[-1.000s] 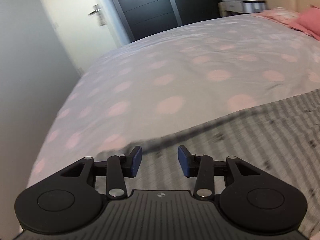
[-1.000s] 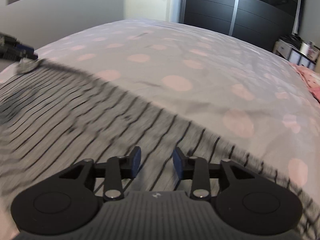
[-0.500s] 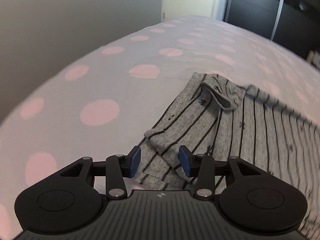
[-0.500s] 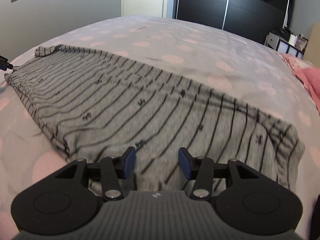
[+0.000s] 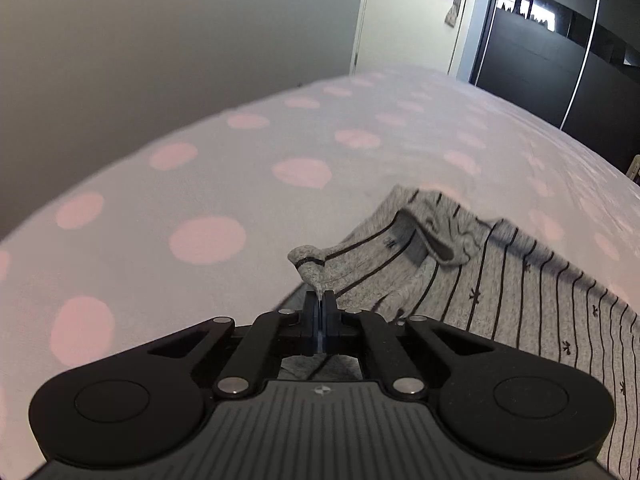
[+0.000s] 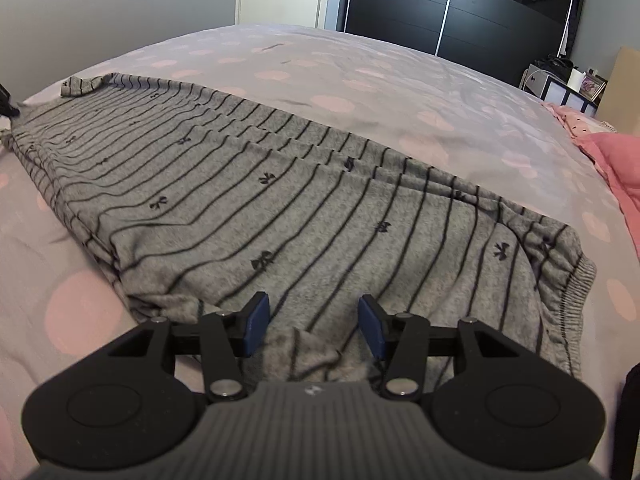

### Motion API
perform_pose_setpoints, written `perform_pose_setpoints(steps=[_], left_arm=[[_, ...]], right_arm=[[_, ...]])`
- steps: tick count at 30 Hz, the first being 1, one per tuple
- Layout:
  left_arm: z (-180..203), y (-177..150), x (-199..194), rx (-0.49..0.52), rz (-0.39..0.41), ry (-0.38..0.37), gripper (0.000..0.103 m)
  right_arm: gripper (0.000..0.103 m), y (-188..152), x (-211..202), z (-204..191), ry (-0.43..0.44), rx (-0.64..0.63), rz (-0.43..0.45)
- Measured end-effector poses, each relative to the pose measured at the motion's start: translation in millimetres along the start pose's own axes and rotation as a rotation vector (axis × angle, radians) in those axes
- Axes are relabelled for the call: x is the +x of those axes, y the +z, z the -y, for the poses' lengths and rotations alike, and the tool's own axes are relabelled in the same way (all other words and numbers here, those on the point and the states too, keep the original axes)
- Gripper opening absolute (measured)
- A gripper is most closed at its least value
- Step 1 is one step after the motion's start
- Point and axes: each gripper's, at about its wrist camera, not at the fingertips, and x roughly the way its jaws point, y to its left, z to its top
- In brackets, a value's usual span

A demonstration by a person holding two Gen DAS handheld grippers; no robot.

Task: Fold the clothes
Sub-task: 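Move both open tools over the folded grey striped garment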

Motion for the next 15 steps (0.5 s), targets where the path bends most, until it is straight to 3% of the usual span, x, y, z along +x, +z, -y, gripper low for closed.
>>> perform_pose_setpoints(steps=[4, 8, 11, 14, 15], left_arm=[[-10.8, -4.6, -0.5, 0.041, -0.03, 0.041, 0.0], [-22.3, -26.3, 25.5, 0.053, -0.11, 0.054, 0.0], [-16.7, -31.7, 26.3, 0.129, -0.042, 0.032, 0.002], [-13.5, -23.5, 15.8, 0.163, 0.017, 0.054, 0.024], [-10.5, -20.0, 11.8, 0.188, 0.046, 0.06, 0.025]], right_arm=[[0.053, -1.7, 1.3, 5.7, -0.007, 0.034, -0.003], [0.054, -0.7, -0.5, 6.1, -0.016, 0.037, 0.001], [0.057, -2.3, -2.7, 6.0, -0.029, 0.017, 0.008], [0.057, -4.6, -2.8, 8.4, -0.04, 0.015, 0.016], [0.057, -4.9, -3.1, 9.4, -0.046, 0.016, 0.022]])
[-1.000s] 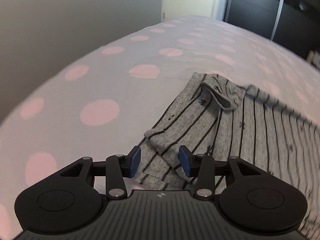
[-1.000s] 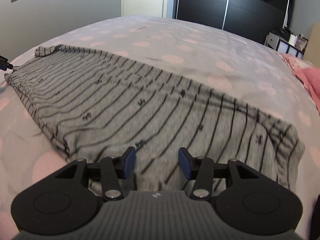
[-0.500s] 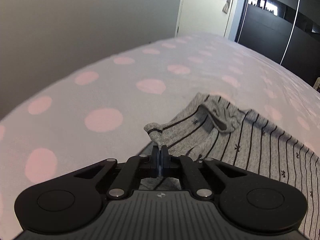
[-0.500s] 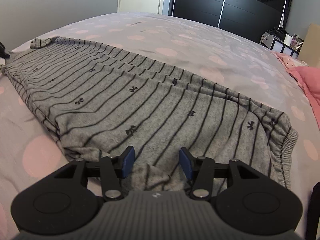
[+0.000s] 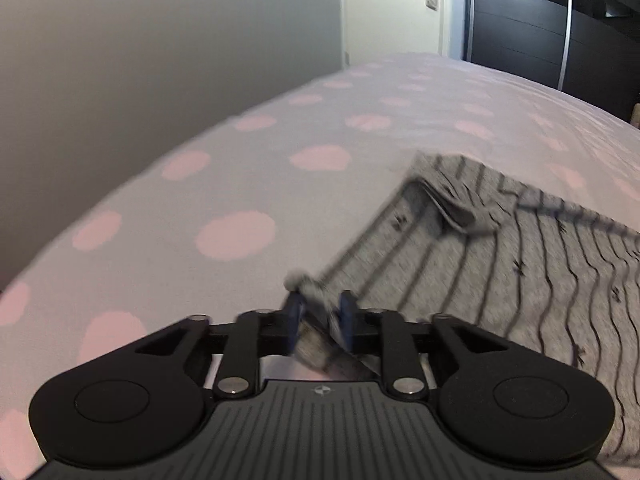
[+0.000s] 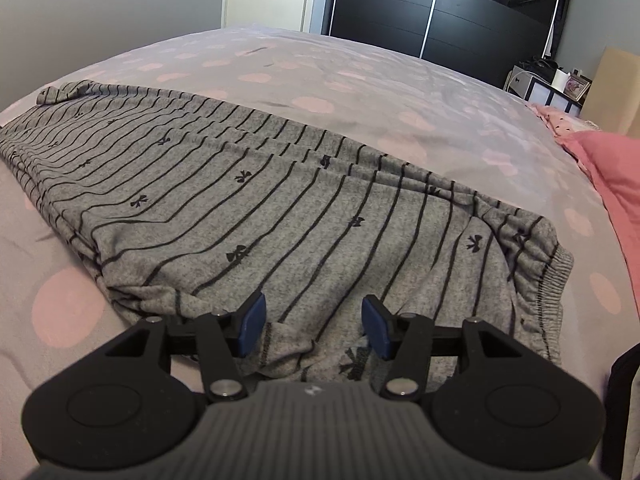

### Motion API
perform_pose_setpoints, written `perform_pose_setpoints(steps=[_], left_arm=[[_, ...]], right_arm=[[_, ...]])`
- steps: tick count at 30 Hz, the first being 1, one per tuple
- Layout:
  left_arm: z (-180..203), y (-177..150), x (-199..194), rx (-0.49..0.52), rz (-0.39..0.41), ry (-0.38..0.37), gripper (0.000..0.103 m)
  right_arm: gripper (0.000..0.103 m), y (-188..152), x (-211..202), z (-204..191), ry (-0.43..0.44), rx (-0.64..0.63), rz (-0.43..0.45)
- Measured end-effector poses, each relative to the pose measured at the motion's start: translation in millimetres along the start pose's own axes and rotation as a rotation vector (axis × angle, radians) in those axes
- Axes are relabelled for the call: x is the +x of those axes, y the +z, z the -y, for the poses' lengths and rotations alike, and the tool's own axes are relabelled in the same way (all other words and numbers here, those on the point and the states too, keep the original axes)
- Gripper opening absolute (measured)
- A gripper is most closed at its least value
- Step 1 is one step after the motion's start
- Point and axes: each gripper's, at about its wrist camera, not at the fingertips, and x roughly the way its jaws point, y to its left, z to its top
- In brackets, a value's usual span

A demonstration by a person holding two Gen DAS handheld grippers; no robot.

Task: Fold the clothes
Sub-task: 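Move both open tools over the folded grey striped garment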

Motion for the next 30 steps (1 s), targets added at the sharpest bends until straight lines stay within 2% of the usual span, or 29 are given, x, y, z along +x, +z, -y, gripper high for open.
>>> perform_pose_setpoints(steps=[2, 4, 8, 11, 13, 17, 20, 23, 26, 30], left_arm=[[4.1, 8.5, -7.9, 0.05, 0.058, 0.016, 0.025], [14.2, 14.8, -9.2, 0.152, 0.091, -0.036, 0.025], [48.4, 17.0, 16.7, 0.353, 0.024, -0.088, 0.025], [69.8, 17.2, 38.0, 0.403, -0.007, -0.152, 0.025], [82.5, 22.0, 52.5, 0.408, -0.015, -0.171, 0.025], [101.5, 41.9, 81.6, 0.359, 0.013, -0.147, 0.025], [111.6, 60.3, 102.9, 0.311, 0.021, -0.107, 0.025], [118.1, 80.3, 118.7, 0.269, 0.052, -0.033, 0.025], [121.6, 98.8, 125.3, 0.23, 0.08, 0.048, 0.025], [123.9, 103.3, 116.2, 0.221, 0.099, 0.043, 0.028]], right_arm=[[0.057, 0.1, -1.1, 2.3, -0.023, -0.003, 0.018], [0.057, 1.4, -2.4, 7.2, -0.069, 0.006, 0.042], [0.057, 2.8, -0.3, 20.4, -0.112, 0.073, 0.038], [0.057, 0.5, 3.0, 22.2, -0.119, 0.087, 0.029], [0.058, 0.0, 6.2, 20.7, -0.116, 0.083, 0.024], [0.059, -0.5, 12.8, 18.7, -0.111, 0.06, 0.023], [0.061, 0.6, 21.0, 15.5, -0.114, 0.036, 0.012], [0.061, 0.0, 28.3, 15.3, -0.115, 0.033, -0.004], [0.063, -1.6, 30.4, 15.9, -0.116, 0.032, -0.011], [0.063, -0.4, 25.3, 19.8, -0.146, 0.026, 0.007]])
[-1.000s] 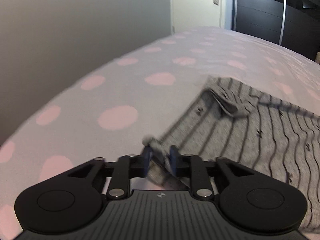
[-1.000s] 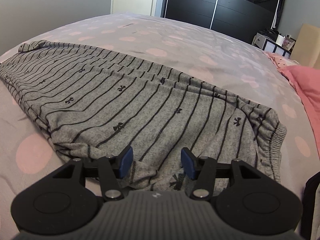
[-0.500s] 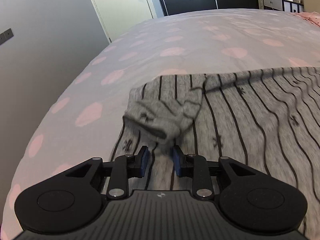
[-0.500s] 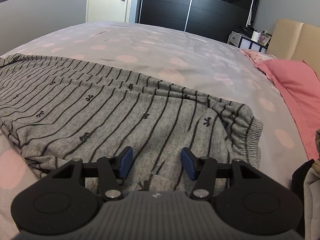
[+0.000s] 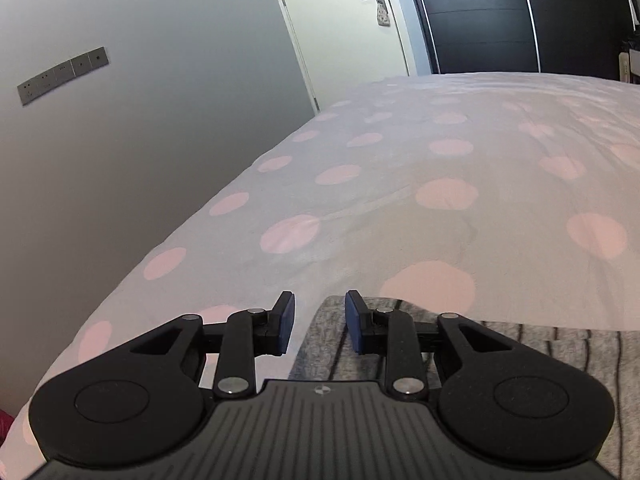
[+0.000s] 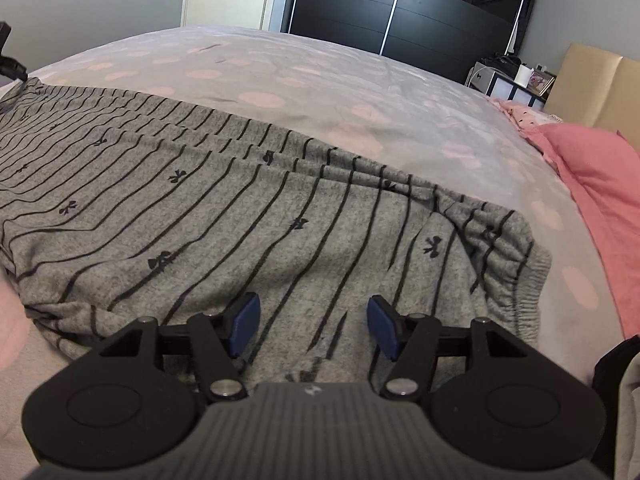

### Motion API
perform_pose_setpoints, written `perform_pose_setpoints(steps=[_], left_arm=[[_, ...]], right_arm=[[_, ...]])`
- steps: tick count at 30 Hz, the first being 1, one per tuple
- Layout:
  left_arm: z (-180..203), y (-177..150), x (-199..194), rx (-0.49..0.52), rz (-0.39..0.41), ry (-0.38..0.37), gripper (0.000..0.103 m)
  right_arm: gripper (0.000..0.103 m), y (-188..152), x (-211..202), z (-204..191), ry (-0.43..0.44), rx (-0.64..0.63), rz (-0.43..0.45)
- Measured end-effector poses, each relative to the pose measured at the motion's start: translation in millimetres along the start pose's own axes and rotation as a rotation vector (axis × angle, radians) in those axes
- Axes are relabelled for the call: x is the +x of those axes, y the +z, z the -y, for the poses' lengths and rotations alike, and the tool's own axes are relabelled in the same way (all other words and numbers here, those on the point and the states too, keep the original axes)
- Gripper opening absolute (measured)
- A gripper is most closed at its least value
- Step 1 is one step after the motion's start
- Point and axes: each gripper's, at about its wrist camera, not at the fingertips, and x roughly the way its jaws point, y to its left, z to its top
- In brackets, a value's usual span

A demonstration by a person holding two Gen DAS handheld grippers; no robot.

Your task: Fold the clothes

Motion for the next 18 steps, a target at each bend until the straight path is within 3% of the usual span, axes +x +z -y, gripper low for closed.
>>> perform_pose_setpoints(steps=[7, 11, 18], left_arm=[[-4.9, -19.4, -42.2, 0.066, 0.003, -0.025, 0.034], [-31.9, -46.9, -83.1, 0.009, 0.0, 0.0, 0.038], [-82.9, -94.1, -127.9, -0.157, -0.1, 0.04, 0.044]], right_arm=[[0.063, 6.8, -27.2, 44.6, -0.143, 0.138, 0.085], [0.063, 2.8, -46.0, 81.1, -0.215, 0.291, 0.086], [0.064, -26.9, -65.3, 104.8, -0.2, 0.475, 0.021]])
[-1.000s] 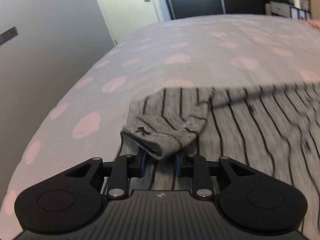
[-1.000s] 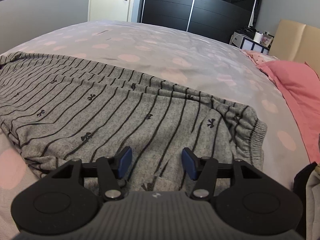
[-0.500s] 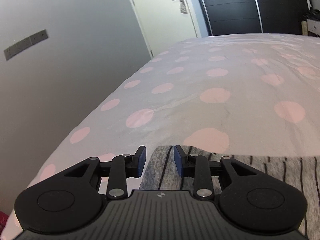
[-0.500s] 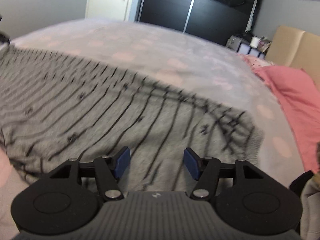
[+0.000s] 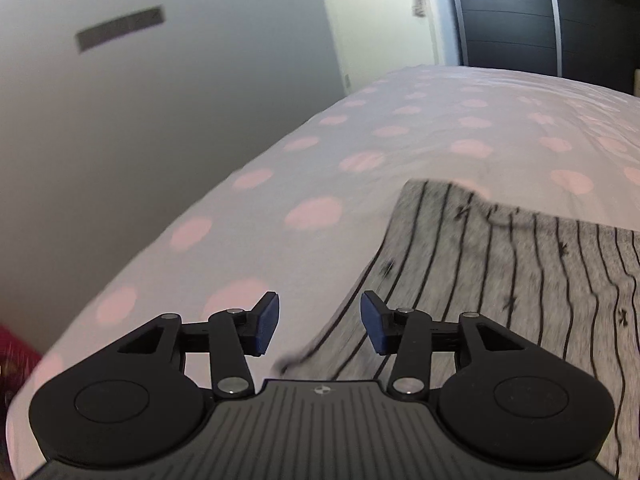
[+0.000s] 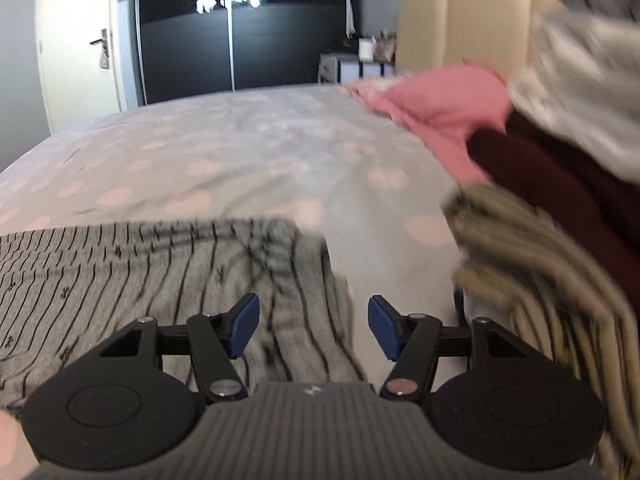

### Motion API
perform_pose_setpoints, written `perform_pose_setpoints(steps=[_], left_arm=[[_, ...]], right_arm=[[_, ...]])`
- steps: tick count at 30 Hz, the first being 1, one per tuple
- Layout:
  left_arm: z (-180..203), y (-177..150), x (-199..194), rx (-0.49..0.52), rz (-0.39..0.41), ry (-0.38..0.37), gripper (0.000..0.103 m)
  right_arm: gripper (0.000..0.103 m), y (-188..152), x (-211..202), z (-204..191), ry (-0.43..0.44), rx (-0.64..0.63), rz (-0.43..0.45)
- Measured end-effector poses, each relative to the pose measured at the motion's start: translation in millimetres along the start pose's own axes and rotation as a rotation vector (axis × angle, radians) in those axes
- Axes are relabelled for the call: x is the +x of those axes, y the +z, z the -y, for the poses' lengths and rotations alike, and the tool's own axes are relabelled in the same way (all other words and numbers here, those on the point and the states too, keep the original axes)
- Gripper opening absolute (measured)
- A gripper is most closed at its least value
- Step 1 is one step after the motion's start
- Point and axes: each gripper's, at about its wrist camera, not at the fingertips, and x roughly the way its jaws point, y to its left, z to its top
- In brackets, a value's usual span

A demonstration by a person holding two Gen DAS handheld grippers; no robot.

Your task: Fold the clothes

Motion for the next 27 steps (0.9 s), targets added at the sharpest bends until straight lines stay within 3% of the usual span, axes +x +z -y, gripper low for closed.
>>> perform_pose_setpoints(steps=[4, 9, 13, 16, 17, 19, 24, 27], left_arm=[[-19.7, -27.3, -4.0, -0.034, -0.03, -0.023, 0.044], [-37.6, -43.4, 3.1, -0.217, -0.095, -0.101, 0.044], [-47.6, -46.0, 6.8, -0.359, -0.129, -0.195, 0.044], [-47.9, -48.1, 11.2, -0.408, -0.157, -0.242, 0.044], [-47.1, -49.3, 12.6, -0.411, -0.161, -0.248, 0.045], [-47.3, -53.0, 13.9, -0.413, -0.159, -0.252, 0.045], [-57.1, -55.9, 17.2, -0.5, -0.169, -0.297, 0.049], [-66.4, -57.1, 18.6, -0.555, -0.182, -0.329, 0.053]], right_arm=[[0.065, -20.7, -0.2, 19.4, -0.001, 0.105, -0.073], [0.069, -34.2, 13.6, 40.9, 0.063, 0.325, -0.133], [0.072, -31.1, 30.2, 51.4, 0.126, 0.475, -0.129], [0.073, -33.9, 42.4, 53.7, 0.148, 0.563, -0.146], [0.07, -35.0, 46.5, 54.5, 0.155, 0.593, -0.152], [0.028, -34.2, 53.2, 52.1, 0.152, 0.586, -0.158], [0.019, -29.4, 36.6, 35.7, 0.078, 0.415, -0.098], [0.017, -24.5, 11.6, 30.8, -0.016, 0.267, 0.01]])
